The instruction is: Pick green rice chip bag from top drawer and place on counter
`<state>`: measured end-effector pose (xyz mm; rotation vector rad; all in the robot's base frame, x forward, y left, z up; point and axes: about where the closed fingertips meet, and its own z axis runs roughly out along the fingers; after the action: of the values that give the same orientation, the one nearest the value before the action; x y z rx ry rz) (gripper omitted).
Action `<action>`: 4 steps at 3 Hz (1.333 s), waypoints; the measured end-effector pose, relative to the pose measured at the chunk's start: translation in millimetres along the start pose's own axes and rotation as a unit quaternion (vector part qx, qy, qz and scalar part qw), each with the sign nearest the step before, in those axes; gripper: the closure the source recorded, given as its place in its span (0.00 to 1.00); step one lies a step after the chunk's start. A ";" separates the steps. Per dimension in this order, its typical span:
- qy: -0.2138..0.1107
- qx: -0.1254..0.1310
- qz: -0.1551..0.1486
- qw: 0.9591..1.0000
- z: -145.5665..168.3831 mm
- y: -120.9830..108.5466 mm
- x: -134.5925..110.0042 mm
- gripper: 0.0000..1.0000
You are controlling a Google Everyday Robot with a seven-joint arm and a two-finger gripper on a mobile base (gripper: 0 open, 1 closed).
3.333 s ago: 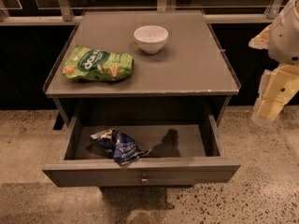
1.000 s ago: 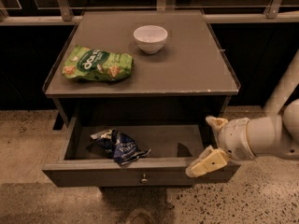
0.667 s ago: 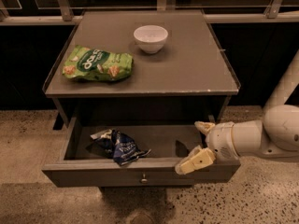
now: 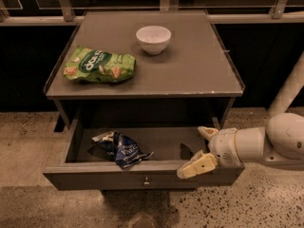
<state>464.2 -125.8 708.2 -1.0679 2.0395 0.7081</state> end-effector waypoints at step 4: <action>0.036 -0.078 -0.036 0.996 115.4 -62.2 -45.0 0.00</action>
Offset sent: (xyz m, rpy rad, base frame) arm 0.1086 0.0661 -0.0281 -0.0817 0.0120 0.1881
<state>574.4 -52.3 667.0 -1.2665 2.0205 0.8138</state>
